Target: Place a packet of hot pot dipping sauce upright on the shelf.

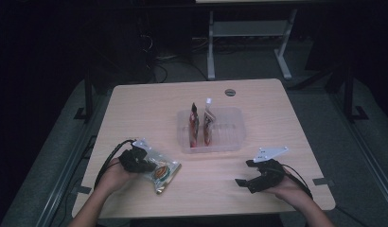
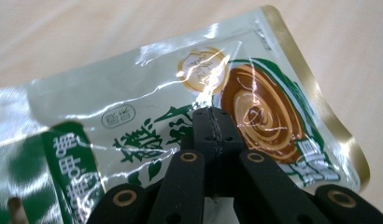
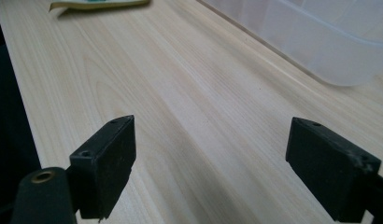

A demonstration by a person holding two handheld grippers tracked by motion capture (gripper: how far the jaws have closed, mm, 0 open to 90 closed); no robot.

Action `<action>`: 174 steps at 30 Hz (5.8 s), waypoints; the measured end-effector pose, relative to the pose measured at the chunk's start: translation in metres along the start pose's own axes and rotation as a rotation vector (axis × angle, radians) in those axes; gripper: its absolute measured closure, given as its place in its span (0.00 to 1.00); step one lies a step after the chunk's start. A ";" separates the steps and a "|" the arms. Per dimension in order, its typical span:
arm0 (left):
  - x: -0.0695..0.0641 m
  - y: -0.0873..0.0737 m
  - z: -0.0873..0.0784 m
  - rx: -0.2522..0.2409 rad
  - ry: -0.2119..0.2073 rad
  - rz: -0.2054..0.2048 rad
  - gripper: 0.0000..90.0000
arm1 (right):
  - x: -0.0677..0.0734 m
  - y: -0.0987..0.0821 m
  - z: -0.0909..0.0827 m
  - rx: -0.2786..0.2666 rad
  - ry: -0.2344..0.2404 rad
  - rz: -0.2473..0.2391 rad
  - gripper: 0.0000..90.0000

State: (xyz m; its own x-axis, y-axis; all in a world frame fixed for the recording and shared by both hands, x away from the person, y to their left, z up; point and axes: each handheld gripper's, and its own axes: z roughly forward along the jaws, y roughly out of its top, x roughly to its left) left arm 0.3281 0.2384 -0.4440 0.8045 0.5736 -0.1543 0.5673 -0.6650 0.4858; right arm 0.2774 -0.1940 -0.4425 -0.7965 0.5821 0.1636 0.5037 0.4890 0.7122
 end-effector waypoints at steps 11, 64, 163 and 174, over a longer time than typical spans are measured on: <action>-0.029 0.014 0.010 -0.004 -0.069 0.101 1.00 | 0.000 0.001 0.000 -0.001 0.000 -0.007 0.17; 0.034 0.014 0.005 -0.023 0.189 -0.095 1.00 | -0.001 0.000 -0.001 -0.002 -0.007 -0.006 0.18; -0.032 -0.051 -0.022 -0.080 0.145 0.000 0.94 | 0.000 0.008 -0.002 0.013 0.018 -0.028 0.16; -0.036 -0.049 -0.034 -0.164 0.063 0.016 0.99 | 0.001 0.011 -0.006 0.008 0.041 -0.006 0.21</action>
State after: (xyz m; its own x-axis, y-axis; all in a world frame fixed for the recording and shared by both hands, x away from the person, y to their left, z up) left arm 0.2653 0.2660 -0.4331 0.7977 0.5957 -0.0941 0.5142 -0.5902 0.6223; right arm 0.2801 -0.1915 -0.4307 -0.8123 0.5523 0.1876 0.5017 0.4976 0.7076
